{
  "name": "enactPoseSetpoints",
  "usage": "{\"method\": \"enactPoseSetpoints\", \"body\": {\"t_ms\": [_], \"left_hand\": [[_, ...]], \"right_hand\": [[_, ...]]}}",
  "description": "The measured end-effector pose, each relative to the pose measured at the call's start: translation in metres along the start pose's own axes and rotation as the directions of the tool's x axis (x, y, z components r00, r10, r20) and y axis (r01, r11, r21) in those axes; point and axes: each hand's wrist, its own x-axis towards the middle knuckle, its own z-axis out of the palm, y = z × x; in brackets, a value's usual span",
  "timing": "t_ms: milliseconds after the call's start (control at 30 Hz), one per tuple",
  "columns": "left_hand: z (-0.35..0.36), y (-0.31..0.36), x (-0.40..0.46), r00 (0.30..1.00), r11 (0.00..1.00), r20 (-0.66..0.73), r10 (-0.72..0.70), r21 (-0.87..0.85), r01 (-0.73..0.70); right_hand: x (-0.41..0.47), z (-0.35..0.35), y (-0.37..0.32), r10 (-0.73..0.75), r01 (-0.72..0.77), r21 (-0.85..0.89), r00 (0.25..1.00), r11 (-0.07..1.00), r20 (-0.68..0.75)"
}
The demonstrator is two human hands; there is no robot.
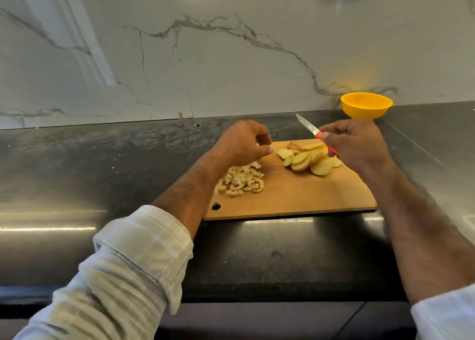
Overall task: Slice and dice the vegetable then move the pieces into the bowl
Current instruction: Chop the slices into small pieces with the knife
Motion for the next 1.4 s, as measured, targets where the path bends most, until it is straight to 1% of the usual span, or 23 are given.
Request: {"method": "enactPoseSetpoints", "body": {"t_ms": [100, 167, 267, 333, 400, 467, 533, 600, 667, 733, 833, 900, 933, 1033, 1100, 1167, 1200, 1400], "left_hand": [[0.019, 0.027, 0.008, 0.988, 0.994, 0.152, 0.016, 0.104, -0.033], [0.024, 0.037, 0.01, 0.982, 0.992, 0.188, 0.004, 0.123, -0.027], [0.024, 0.045, 0.012, 0.979, 0.993, 0.205, -0.006, 0.117, -0.019], [0.023, 0.045, 0.011, 0.978, 0.997, 0.21, -0.015, 0.076, -0.001], [0.02, 0.041, 0.011, 0.983, 1.0, 0.184, -0.029, 0.017, 0.026], [0.014, 0.032, 0.008, 0.993, 0.998, 0.115, -0.028, -0.049, 0.033], [0.007, 0.017, 0.005, 0.999, 0.991, 0.013, -0.033, -0.128, 0.035], [-0.001, 0.001, 0.0, 0.995, 0.987, -0.076, -0.059, -0.152, 0.046], [-0.005, -0.01, -0.004, 0.99, 0.995, -0.132, -0.058, -0.094, 0.046], [-0.005, -0.019, -0.004, 0.99, 0.998, -0.134, -0.052, -0.045, 0.046], [-0.002, -0.019, -0.001, 0.992, 0.999, -0.12, -0.04, -0.003, 0.04], [0.001, -0.015, -0.001, 0.995, 1.0, -0.098, -0.025, 0.016, 0.027], [0.001, -0.012, -0.001, 0.998, 1.0, -0.062, -0.022, 0.021, 0.023], [0.001, -0.006, -0.001, 0.994, 1.0, 0.107, -0.025, 0.0, 0.025], [-0.002, -0.005, -0.003, 0.986, 0.999, 0.162, -0.025, 0.044, 0.019], [-0.002, -0.007, -0.003, 0.988, 0.993, 0.151, -0.026, 0.117, 0.008], [-0.001, -0.007, -0.003, 0.989, 0.992, 0.143, -0.031, 0.125, 0.013], [0.007, -0.005, 0.0, 0.989, 0.994, 0.104, -0.104, 0.03, 0.101]], "right_hand": [[-0.003, 0.002, 0.004, -0.037, 0.038, 0.019, 0.998, 0.999, -0.044], [-0.004, 0.008, 0.003, -0.073, 0.073, 0.007, 0.996, 0.997, -0.046], [-0.003, 0.011, 0.004, -0.109, 0.106, -0.056, 0.993, 0.993, -0.047], [-0.003, 0.011, 0.003, -0.148, 0.14, -0.106, 0.986, 0.984, -0.07], [-0.005, 0.008, 0.0, -0.177, 0.166, -0.118, 0.98, 0.979, -0.09], [-0.008, 0.007, -0.003, -0.202, 0.19, -0.12, 0.975, 0.974, -0.09], [-0.013, 0.008, -0.008, -0.203, 0.199, -0.141, 0.979, 0.97, -0.016], [-0.019, 0.013, -0.014, -0.191, 0.218, -0.208, 0.971, 0.954, 0.141], [-0.027, 0.022, -0.021, -0.168, 0.258, -0.315, 0.944, 0.913, 0.284], [-0.033, 0.03, -0.027, -0.122, 0.281, -0.414, 0.921, 0.866, 0.37], [-0.037, 0.035, -0.03, -0.045, 0.255, -0.53, 0.925, 0.809, 0.377], [-0.036, 0.038, -0.028, -0.027, 0.24, -0.56, 0.932, 0.793, 0.361], [-0.037, 0.039, -0.028, -0.023, 0.242, -0.567, 0.931, 0.787, 0.365], [-0.038, 0.04, -0.027, -0.009, 0.252, -0.568, 0.919, 0.784, 0.395], [-0.039, 0.038, -0.03, 0.013, 0.238, -0.549, 0.91, 0.802, 0.414], [-0.037, 0.035, -0.03, 0.047, 0.206, -0.534, 0.906, 0.82, 0.421], [-0.036, 0.035, -0.031, 0.062, 0.197, -0.535, 0.902, 0.822, 0.427], [-0.039, 0.042, -0.033, 0.053, 0.208, -0.515, 0.893, 0.832, 0.446]]}}
